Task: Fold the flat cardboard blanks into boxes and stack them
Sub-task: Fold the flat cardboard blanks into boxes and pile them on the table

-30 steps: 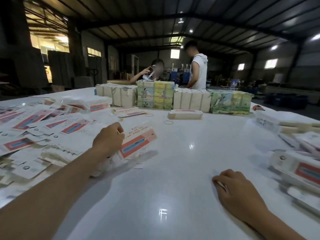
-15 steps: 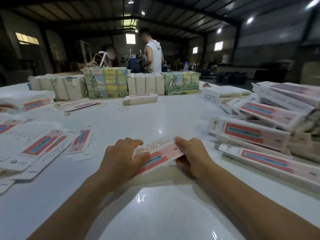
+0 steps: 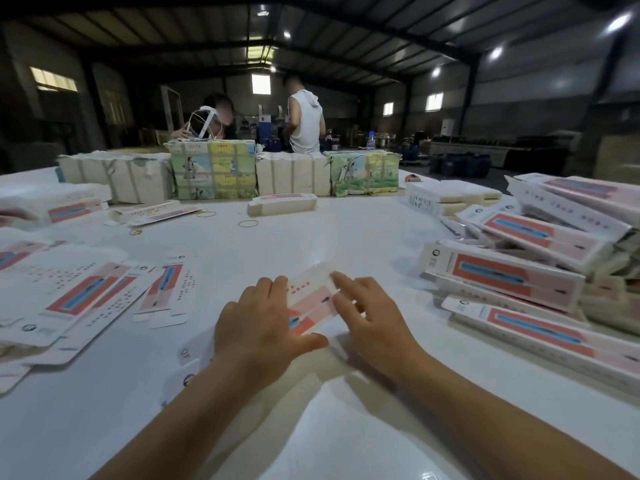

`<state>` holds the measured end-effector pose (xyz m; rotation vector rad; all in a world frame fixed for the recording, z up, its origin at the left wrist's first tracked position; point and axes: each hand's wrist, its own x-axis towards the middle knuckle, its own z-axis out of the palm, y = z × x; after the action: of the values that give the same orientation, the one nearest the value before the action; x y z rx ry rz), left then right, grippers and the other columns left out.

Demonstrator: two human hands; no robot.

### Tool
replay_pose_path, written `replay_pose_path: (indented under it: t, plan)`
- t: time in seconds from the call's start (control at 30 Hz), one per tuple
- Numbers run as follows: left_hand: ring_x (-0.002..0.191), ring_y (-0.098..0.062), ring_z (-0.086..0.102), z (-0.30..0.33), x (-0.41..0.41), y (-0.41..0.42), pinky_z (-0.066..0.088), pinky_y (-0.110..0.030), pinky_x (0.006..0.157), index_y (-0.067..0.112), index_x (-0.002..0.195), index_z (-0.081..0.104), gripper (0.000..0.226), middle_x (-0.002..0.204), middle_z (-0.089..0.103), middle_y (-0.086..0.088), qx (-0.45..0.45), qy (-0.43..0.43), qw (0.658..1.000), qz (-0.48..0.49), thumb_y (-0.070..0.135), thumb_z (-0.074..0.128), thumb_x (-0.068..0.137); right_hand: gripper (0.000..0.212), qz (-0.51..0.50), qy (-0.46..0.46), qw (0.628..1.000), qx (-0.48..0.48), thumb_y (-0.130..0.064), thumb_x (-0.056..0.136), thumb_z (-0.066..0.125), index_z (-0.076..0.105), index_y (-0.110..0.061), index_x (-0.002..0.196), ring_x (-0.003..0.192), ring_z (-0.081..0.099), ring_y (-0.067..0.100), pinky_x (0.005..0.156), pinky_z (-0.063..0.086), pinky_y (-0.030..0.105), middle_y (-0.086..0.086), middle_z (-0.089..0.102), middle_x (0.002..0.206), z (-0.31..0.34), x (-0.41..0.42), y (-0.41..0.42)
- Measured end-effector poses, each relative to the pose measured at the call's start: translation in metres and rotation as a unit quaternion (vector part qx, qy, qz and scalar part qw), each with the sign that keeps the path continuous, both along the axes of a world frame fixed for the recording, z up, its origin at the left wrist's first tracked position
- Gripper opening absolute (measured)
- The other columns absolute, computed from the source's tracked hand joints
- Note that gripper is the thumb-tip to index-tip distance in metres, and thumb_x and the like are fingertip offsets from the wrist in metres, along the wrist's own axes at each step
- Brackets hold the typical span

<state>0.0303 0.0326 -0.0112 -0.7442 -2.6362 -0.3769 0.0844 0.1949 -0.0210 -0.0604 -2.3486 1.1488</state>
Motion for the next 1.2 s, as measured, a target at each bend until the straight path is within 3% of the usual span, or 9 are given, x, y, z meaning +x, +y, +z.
replay_pose_path:
  t: [0.13, 0.27, 0.37, 0.57, 0.73, 0.83, 1.0, 1.1, 1.2]
  plan:
    - [0.102, -0.008, 0.046, 0.001, 0.003, 0.001, 0.042, -0.022, 0.084, 0.025, 0.14, 0.023, 0.097, 0.121, 0.044, 0.008, -0.029, 0.032, 0.999, 0.029, 0.084, 0.043, 0.066, 0.032, 0.027, -0.036, 0.998, -0.047, -0.029, 0.099, 0.046, 0.055, -0.026, 0.13, 0.09, 0.055, -0.003, 0.066, 0.043, 0.003, -0.009, 0.051, 0.109, -0.003, 0.003, -0.005]
    - [0.102, -0.01, 0.047, 0.001, 0.007, 0.004, 0.043, -0.022, 0.085, 0.024, 0.139, 0.022, 0.096, 0.12, 0.044, 0.007, -0.059, 0.072, 0.995, 0.041, 0.085, 0.042, 0.067, 0.015, 0.071, -0.099, 0.935, -0.332, -0.017, 0.092, 0.057, 0.071, -0.022, 0.092, 0.077, 0.065, 0.015, 0.054, 0.05, 0.023, 0.003, 0.071, 0.09, 0.01, 0.004, -0.006]
    - [0.104, -0.011, 0.046, 0.002, 0.008, 0.008, 0.041, -0.023, 0.085, 0.023, 0.14, 0.02, 0.097, 0.122, 0.043, 0.007, -0.083, 0.105, 0.99, 0.037, 0.085, 0.04, 0.068, 0.015, 0.106, -0.118, 0.895, -0.418, -0.013, 0.088, 0.06, 0.07, -0.012, 0.076, 0.071, 0.064, 0.026, 0.057, 0.052, 0.032, 0.011, 0.069, 0.078, 0.014, 0.004, -0.003]
    - [0.099, -0.011, 0.051, 0.002, 0.006, 0.007, 0.044, -0.023, 0.077, 0.028, 0.135, 0.031, 0.09, 0.115, 0.048, 0.011, -0.018, 0.06, 0.998, 0.007, 0.084, 0.046, 0.066, 0.022, 0.184, -0.121, 0.905, -0.365, -0.021, 0.081, 0.062, 0.073, -0.008, 0.094, 0.078, 0.064, 0.03, 0.074, 0.049, 0.043, 0.021, 0.07, 0.096, 0.01, 0.006, -0.004]
    - [0.078, -0.008, 0.055, 0.005, 0.002, -0.001, 0.035, -0.017, 0.057, 0.036, 0.118, 0.041, 0.065, 0.106, 0.057, 0.017, -0.01, 0.052, 0.999, -0.005, 0.074, 0.059, 0.069, 0.024, 0.202, -0.132, 0.924, -0.298, -0.031, 0.08, 0.062, 0.072, -0.017, 0.098, 0.069, 0.06, 0.02, 0.059, 0.05, 0.03, 0.01, 0.068, 0.092, 0.012, 0.01, -0.005]
    - [0.074, -0.007, 0.056, 0.008, -0.001, -0.006, 0.048, -0.022, 0.063, 0.038, 0.104, 0.04, 0.055, 0.1, 0.058, 0.018, 0.018, 0.011, 1.0, -0.016, 0.073, 0.061, 0.068, 0.022, 0.192, -0.12, 0.935, -0.274, -0.031, 0.08, 0.061, 0.068, -0.022, 0.099, 0.065, 0.06, 0.02, 0.057, 0.049, 0.029, 0.005, 0.066, 0.086, 0.011, 0.01, -0.007]
    - [0.068, -0.006, 0.053, 0.014, -0.001, -0.008, 0.04, -0.017, 0.055, 0.04, 0.098, 0.035, 0.052, 0.094, 0.048, 0.022, 0.048, -0.052, 0.997, -0.019, 0.075, 0.059, 0.067, 0.041, 0.038, -0.036, 0.993, -0.107, -0.038, 0.09, 0.059, 0.042, -0.049, 0.126, 0.072, 0.063, 0.015, 0.069, 0.056, 0.03, -0.006, 0.065, 0.092, 0.007, 0.01, -0.009]
    - [0.068, -0.005, 0.053, 0.015, -0.002, -0.012, 0.039, -0.017, 0.054, 0.041, 0.1, 0.037, 0.052, 0.102, 0.055, 0.018, 0.055, -0.084, 0.995, -0.012, 0.074, 0.06, 0.068, 0.034, -0.053, 0.047, 0.992, -0.104, -0.031, 0.09, 0.062, 0.049, -0.038, 0.12, 0.075, 0.059, 0.006, 0.072, 0.051, 0.023, -0.007, 0.061, 0.086, 0.006, 0.01, -0.007]
    - [0.07, -0.007, 0.054, 0.015, -0.001, -0.013, 0.037, -0.014, 0.053, 0.041, 0.104, 0.037, 0.053, 0.109, 0.055, 0.017, 0.054, -0.102, 0.993, -0.013, 0.074, 0.06, 0.069, 0.023, -0.034, 0.036, 0.994, -0.095, -0.022, 0.091, 0.061, 0.065, -0.023, 0.114, 0.078, 0.056, -0.003, 0.072, 0.045, 0.013, -0.007, 0.058, 0.092, 0.006, 0.01, -0.009]
